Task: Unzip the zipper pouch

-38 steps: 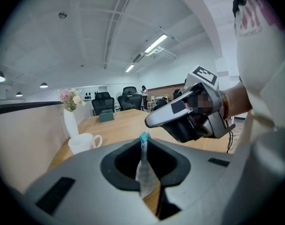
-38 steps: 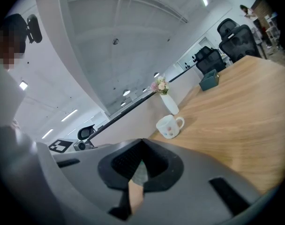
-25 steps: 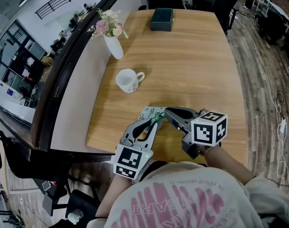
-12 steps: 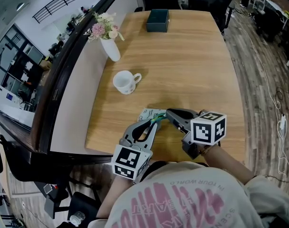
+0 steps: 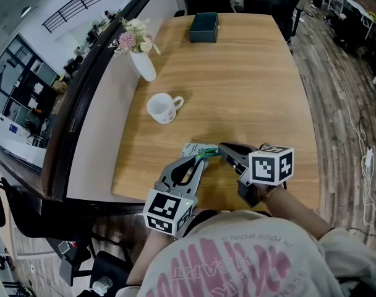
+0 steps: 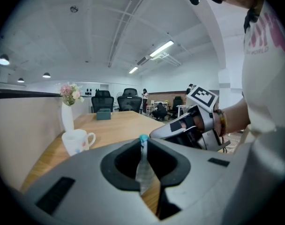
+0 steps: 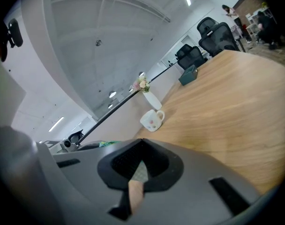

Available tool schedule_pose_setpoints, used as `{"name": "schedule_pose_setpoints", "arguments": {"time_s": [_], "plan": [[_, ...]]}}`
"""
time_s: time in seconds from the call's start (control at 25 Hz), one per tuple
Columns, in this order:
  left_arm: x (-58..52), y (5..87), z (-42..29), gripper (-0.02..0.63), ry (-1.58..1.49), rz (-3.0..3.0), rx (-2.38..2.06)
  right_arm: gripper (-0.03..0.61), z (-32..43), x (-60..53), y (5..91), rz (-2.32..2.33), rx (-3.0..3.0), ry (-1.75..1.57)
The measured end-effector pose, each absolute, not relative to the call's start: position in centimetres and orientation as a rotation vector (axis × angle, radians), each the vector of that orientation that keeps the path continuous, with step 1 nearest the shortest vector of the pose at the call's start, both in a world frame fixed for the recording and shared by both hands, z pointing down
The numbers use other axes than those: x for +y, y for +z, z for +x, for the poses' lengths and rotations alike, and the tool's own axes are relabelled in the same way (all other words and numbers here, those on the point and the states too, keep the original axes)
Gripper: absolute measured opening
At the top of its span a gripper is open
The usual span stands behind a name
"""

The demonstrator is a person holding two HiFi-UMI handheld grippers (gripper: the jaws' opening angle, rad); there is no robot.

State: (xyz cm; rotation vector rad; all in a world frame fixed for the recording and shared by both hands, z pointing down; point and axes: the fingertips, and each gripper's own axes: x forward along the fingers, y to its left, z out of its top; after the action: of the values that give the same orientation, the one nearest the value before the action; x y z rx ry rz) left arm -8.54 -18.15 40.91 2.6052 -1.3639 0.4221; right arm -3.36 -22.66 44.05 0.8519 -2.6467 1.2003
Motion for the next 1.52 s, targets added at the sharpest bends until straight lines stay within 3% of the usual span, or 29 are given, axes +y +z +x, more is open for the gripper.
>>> {"name": "schedule_pose_setpoints", "arguments": {"time_s": [1.52], "plan": [[-18.8, 38.9, -10.5, 0.043, 0.185, 2.490, -1.393, 0.000, -2.3, -23.6, 46.4, 0.911, -2.554, 1.093]]}}
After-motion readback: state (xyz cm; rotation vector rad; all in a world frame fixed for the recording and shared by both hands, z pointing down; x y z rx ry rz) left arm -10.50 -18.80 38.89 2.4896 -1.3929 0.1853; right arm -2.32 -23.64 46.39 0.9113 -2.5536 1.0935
